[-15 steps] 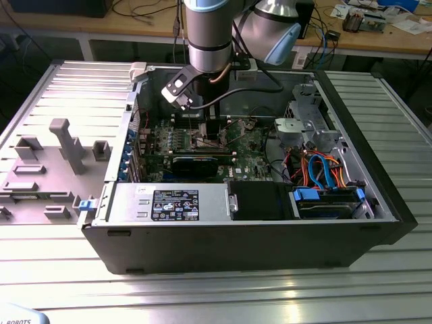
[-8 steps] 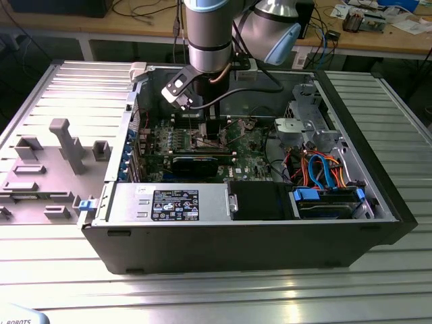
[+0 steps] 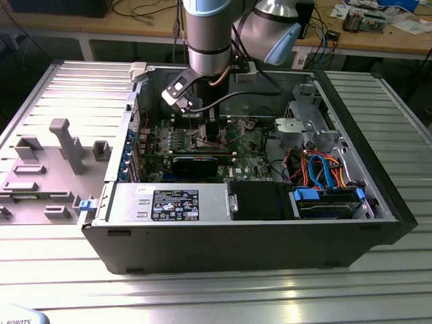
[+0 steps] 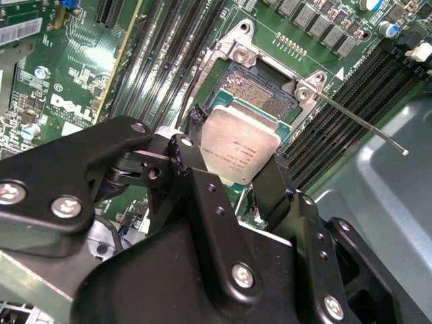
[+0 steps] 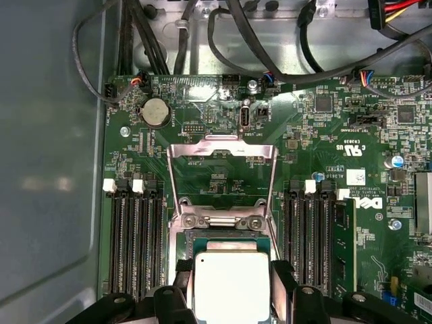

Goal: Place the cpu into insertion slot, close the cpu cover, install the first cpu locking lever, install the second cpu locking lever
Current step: 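Place the cpu into insertion slot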

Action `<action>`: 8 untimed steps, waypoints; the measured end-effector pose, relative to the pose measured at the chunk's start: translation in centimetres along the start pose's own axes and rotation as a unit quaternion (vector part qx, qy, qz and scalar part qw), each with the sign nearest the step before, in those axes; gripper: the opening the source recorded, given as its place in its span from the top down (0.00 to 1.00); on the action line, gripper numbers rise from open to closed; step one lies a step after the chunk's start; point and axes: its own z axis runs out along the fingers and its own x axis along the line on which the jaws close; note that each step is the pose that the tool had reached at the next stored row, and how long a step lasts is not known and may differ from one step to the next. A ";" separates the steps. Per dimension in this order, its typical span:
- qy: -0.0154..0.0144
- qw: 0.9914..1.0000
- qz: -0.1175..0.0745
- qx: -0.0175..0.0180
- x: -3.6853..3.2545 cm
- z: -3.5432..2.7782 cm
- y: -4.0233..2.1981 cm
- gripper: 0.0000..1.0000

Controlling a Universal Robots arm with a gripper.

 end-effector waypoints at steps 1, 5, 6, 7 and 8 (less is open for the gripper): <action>0.000 1.000 0.001 0.000 0.01 0.13 -0.02 0.46; 0.000 1.000 0.001 0.000 0.00 0.37 -0.23 0.46; 0.000 1.000 0.001 0.000 0.00 0.40 -0.31 0.46; 0.000 1.000 0.002 0.000 0.01 0.44 -0.36 0.46; 0.000 1.000 0.001 0.000 0.01 0.44 -0.36 0.46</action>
